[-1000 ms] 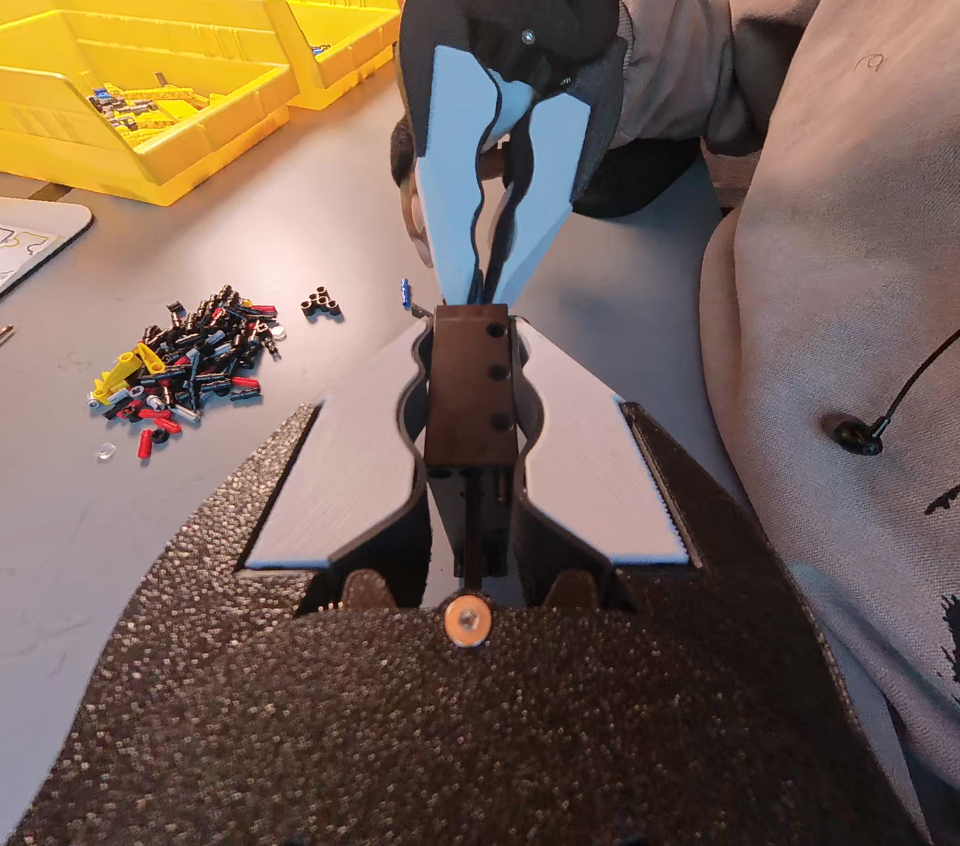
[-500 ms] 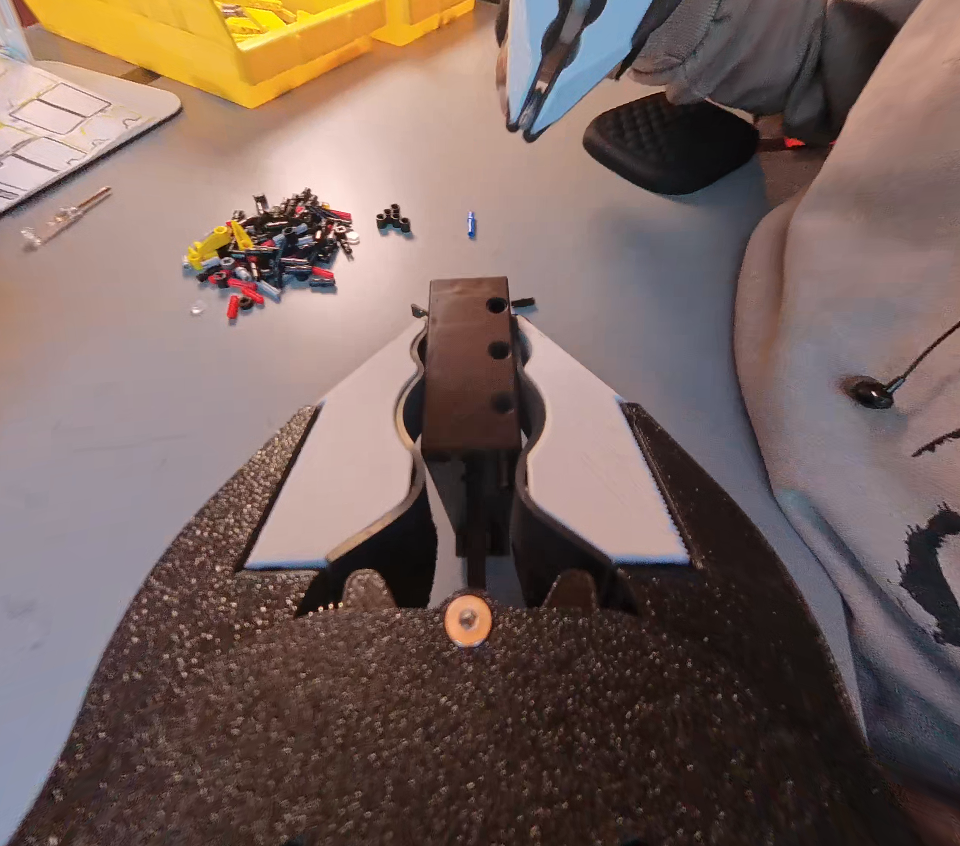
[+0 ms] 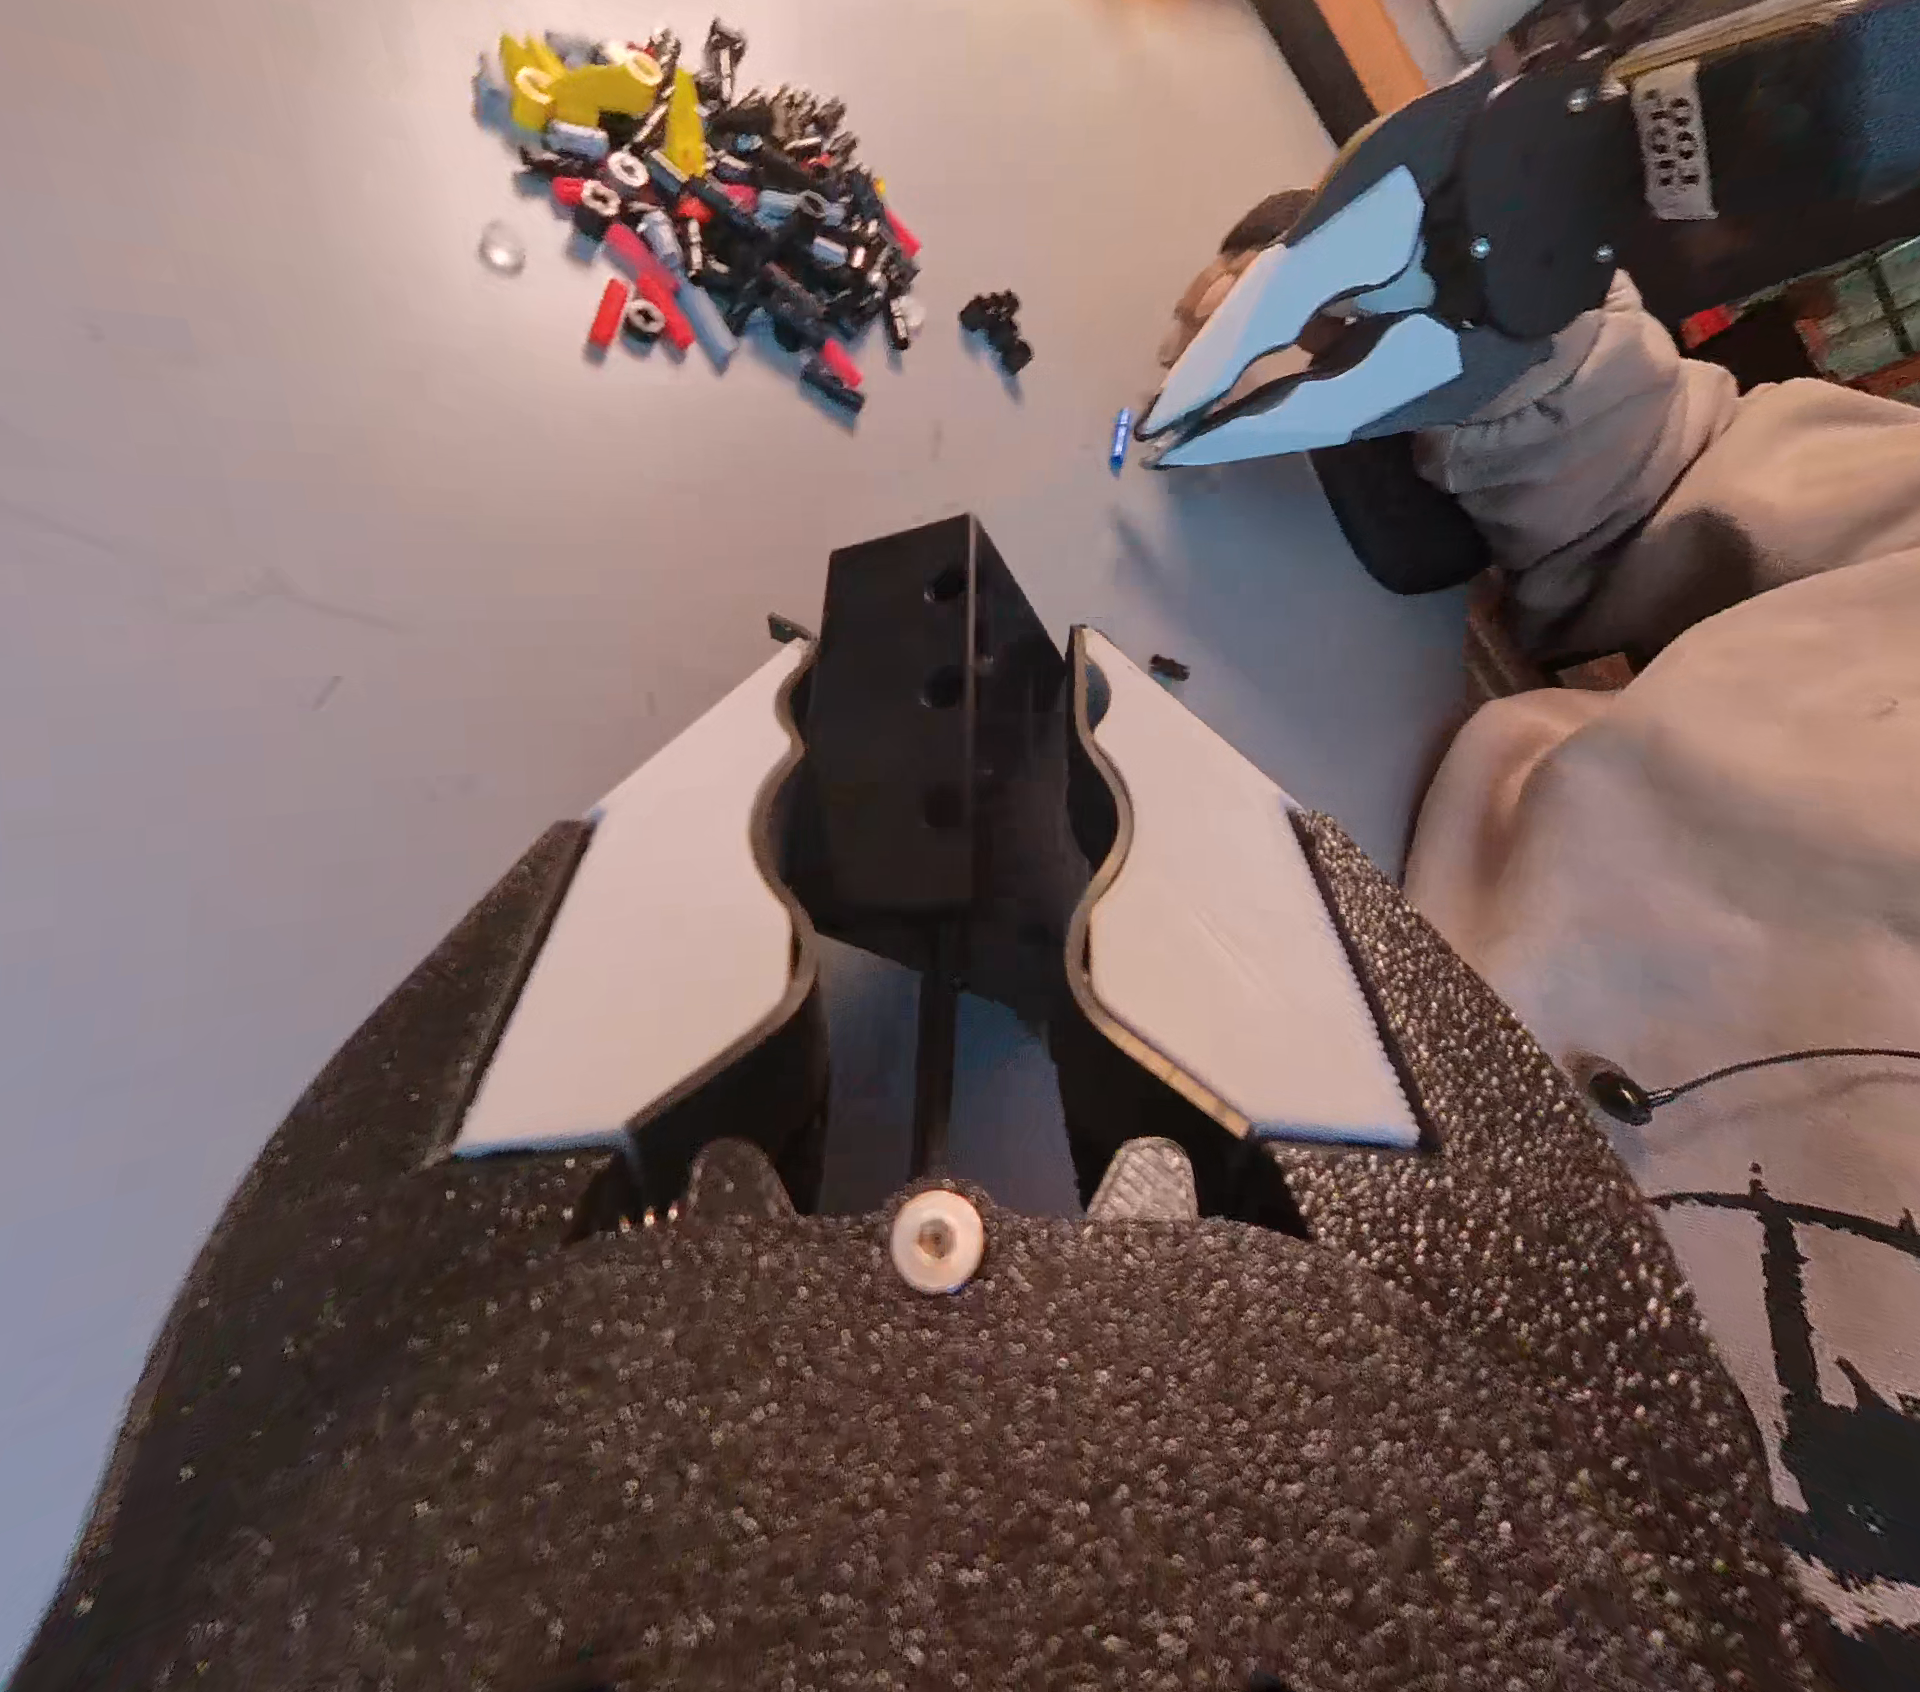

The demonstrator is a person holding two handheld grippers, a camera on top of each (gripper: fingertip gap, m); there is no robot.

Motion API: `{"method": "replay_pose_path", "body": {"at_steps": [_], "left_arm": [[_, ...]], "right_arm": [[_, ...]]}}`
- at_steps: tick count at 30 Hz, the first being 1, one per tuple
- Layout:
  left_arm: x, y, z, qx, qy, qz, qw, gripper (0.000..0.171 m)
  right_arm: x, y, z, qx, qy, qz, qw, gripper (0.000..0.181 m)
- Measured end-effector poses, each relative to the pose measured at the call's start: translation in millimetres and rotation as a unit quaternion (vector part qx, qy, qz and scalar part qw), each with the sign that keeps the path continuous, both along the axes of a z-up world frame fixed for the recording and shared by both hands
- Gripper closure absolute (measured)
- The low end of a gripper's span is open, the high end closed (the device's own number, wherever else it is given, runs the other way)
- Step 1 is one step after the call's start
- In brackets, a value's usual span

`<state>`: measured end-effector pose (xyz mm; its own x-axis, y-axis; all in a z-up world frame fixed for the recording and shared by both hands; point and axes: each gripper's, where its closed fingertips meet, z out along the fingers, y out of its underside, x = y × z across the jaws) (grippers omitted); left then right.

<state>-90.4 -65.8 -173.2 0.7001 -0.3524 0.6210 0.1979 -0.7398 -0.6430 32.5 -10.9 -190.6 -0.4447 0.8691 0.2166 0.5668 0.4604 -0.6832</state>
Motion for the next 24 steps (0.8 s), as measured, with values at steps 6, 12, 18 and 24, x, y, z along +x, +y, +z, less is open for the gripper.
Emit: {"method": "replay_pose_path", "body": {"at_steps": [6, 12, 18, 24], "left_arm": [[-14, -1, -11, 0.004, 0.112, -0.009, 0.994, 0.105], [-45, 40, 55, 0.155, 0.207, 0.063, 0.964, 0.088], [-108, 148, 154, 0.316, 0.305, 0.194, 0.877, 0.077], [-172, 244, 165, 0.292, 0.331, 0.291, 0.849, 0.074]], "right_arm": [[2, -7, -11, 0.019, -0.016, 0.018, 1.0, 0.172], [-35, 27, 70, 0.004, 0.106, -0.026, 0.994, 0.143], [-102, 138, 160, 0.055, 0.225, -0.144, 0.962, 0.093], [-150, 238, 171, 0.053, 0.235, -0.254, 0.937, 0.086]]}}
